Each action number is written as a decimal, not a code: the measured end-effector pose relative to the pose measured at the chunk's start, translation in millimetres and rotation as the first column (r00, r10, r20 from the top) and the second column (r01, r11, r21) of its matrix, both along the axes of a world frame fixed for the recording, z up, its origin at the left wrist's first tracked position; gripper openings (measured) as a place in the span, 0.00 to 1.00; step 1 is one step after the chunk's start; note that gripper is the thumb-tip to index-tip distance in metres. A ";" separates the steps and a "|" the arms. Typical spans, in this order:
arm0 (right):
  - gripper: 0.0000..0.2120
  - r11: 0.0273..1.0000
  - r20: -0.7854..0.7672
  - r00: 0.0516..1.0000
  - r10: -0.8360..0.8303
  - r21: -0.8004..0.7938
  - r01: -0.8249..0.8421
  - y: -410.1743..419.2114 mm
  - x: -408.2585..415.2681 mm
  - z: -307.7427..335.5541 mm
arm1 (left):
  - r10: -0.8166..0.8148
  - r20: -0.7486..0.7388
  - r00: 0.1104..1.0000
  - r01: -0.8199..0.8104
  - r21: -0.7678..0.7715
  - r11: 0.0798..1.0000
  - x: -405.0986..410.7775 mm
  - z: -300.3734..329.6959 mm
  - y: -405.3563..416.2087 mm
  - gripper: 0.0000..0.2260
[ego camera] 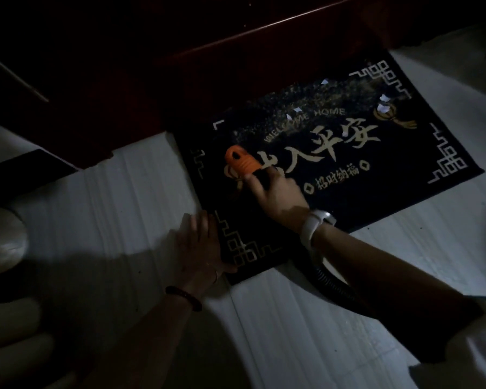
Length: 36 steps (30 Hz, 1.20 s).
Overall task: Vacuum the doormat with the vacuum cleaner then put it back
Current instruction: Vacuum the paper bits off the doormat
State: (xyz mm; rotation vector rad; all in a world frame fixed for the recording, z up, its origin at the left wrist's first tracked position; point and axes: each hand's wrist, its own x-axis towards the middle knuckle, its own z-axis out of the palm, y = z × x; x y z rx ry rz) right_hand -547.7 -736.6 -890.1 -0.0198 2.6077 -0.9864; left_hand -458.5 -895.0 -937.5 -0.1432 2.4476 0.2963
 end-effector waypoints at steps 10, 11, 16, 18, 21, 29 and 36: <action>0.22 0.927 0.023 0.938 -0.345 -0.145 0.345 42.9 -38.3 -5.4 | -0.050 -0.028 0.998 0.051 0.020 0.999 4.3 -0.8 -3.3 0.54; 0.22 0.929 0.033 0.940 -0.340 -0.143 0.341 41.8 -36.9 -5.5 | -0.066 -0.027 0.997 0.066 0.009 0.998 6.2 -1.0 -3.1 0.54; 0.22 0.939 0.032 0.945 -0.326 -0.104 0.328 56.7 -28.3 -3.2 | -0.138 -0.024 0.990 0.138 -0.013 0.990 22.2 -3.7 -3.2 0.55; 0.19 0.934 0.009 0.940 -0.342 -0.104 0.341 59.2 -23.3 -1.7 | -0.164 -0.042 0.986 0.163 -0.030 0.986 26.1 -7.2 -6.0 0.55; 0.18 0.942 -0.049 0.943 -0.330 -0.087 0.325 50.2 -27.5 3.4 | -0.176 -0.048 0.983 0.175 -0.021 0.984 28.6 -12.5 -10.2 0.56; 0.22 0.997 0.011 1.000 -0.008 -0.083 0.009 -11.0 16.2 -0.6 | -0.173 -0.051 0.983 0.170 -0.063 0.983 29.4 -11.2 -5.9 0.54; 0.24 0.885 -0.058 0.884 -0.463 0.014 0.465 51.7 -40.5 12.8 | -0.191 -0.043 0.981 0.187 -0.084 0.979 28.2 -11.8 -6.0 0.55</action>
